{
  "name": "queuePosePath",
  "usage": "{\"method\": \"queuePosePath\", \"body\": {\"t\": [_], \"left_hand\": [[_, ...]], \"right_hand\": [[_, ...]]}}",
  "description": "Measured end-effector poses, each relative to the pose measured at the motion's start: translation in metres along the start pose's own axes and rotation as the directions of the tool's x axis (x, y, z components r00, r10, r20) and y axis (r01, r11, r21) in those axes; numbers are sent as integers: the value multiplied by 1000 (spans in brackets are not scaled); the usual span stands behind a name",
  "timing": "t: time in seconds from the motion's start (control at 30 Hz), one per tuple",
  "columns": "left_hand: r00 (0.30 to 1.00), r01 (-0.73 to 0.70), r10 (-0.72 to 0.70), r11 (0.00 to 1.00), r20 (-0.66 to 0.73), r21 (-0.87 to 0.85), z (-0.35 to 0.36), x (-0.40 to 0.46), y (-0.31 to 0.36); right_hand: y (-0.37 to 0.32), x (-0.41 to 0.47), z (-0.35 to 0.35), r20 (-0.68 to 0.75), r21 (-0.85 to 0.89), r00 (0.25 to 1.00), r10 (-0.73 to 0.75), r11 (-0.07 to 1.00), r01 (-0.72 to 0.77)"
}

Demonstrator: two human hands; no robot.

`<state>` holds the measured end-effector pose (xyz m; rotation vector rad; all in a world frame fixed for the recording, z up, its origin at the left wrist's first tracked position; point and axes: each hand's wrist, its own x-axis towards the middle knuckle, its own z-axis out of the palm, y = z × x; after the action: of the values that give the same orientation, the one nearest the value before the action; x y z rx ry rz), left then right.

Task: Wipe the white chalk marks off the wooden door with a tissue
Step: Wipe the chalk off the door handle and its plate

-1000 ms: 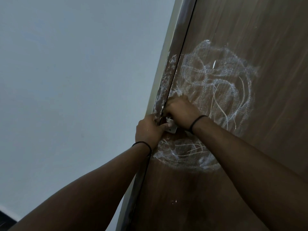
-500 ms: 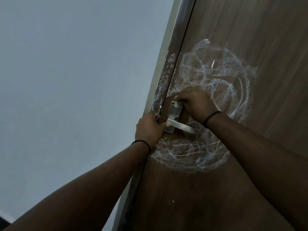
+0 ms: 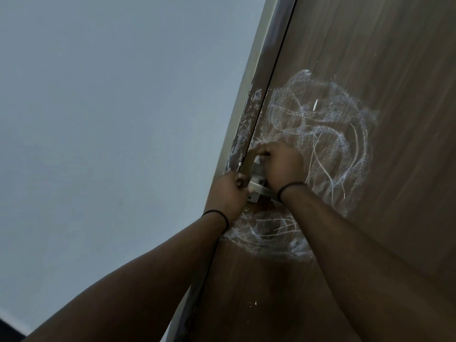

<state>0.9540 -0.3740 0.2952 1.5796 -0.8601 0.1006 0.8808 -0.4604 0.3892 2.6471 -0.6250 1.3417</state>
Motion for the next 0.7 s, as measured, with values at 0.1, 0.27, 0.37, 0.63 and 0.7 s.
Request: {"method": "queuePosePath", "body": {"t": [0.1,0.27,0.37,0.63,0.7], "left_hand": [[999,-27,27,1000,19,-16,5,-2,3],[998,8,-3,996,57,-94,6,-3,6],[997,43,-31,986,72,-161,7,-3,3],[998,49,-41,981,46,-187,10,-1,-3],[997,70,-62,978,47,-194,11,-1,-5]], "right_hand": [[11,-16,2,-58,183,947,316,936,-301],[14,-20,9,130,190,882,454,861,-471],[9,-19,6,-61,284,910,409,881,-377],[17,-18,10,98,162,913,397,899,-408],[15,-20,8,5,199,929,369,910,-363]]}}
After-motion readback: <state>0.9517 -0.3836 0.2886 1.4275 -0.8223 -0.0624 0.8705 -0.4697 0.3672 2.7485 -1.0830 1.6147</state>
